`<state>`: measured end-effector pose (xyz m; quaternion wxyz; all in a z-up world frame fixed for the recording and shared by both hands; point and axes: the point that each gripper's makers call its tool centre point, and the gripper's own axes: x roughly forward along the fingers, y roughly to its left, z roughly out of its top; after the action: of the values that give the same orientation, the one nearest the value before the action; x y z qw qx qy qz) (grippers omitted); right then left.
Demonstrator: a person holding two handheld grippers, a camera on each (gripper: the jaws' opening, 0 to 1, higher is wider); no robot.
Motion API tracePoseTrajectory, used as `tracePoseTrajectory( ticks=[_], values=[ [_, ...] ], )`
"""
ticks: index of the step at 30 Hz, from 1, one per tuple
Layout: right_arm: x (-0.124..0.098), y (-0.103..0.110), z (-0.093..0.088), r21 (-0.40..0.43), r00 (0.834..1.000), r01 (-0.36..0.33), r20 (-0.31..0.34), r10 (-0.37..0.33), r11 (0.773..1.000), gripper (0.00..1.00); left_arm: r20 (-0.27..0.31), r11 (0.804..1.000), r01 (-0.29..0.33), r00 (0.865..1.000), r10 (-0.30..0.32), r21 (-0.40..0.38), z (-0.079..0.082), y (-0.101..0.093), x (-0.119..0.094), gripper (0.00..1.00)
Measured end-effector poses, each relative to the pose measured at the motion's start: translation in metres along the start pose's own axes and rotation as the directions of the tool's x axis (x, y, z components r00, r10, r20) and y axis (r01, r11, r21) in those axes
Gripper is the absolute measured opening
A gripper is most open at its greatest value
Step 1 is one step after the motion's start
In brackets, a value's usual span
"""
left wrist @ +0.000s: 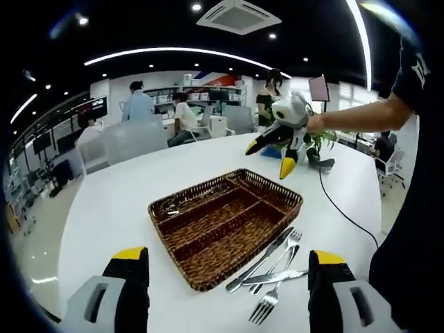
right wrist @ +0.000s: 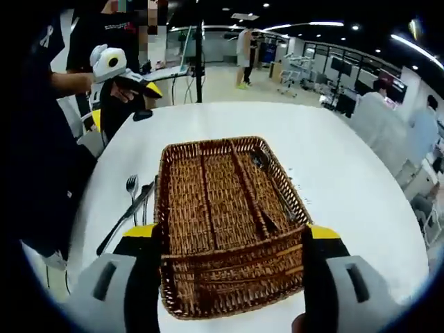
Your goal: Arrange the knives, forks, and spoons in their matching storage slots by inserting each utensil handle-first until every utensil is classified and aligned in the correct compartment
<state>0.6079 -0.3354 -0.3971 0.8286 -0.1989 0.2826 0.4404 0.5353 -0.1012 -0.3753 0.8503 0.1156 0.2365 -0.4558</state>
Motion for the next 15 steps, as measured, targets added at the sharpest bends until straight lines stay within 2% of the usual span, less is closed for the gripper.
tracePoseTrajectory(
  ticks=[4,6,9,11,15],
  values=[
    [-0.022,0.016,-0.006,0.07,0.994,0.098,0.04,-0.101,0.993,0.95,0.004,1.0,0.02,1.0,-0.02,0.011,-0.001,-0.01,0.002,1.0],
    [-0.033,0.025,-0.012,0.1,0.988,0.143,0.036,-0.147,0.985,0.99,0.008,1.0,0.026,1.0,-0.026,0.011,-0.001,-0.015,0.002,1.0],
    [-0.047,0.039,-0.021,0.12,0.981,0.191,0.022,-0.194,0.974,0.99,0.02,0.999,0.033,0.999,-0.033,0.013,-0.001,-0.022,0.004,1.0],
    [-0.058,0.05,-0.023,0.164,0.968,0.235,0.048,-0.246,0.958,0.99,0.019,0.999,0.039,0.999,-0.039,0.025,-0.002,-0.026,0.005,1.0],
    [-0.072,0.065,-0.029,0.206,0.955,0.275,0.053,-0.292,0.939,0.99,0.022,0.998,0.058,0.998,-0.059,0.038,0.0,-0.035,0.006,1.0]
  ],
)
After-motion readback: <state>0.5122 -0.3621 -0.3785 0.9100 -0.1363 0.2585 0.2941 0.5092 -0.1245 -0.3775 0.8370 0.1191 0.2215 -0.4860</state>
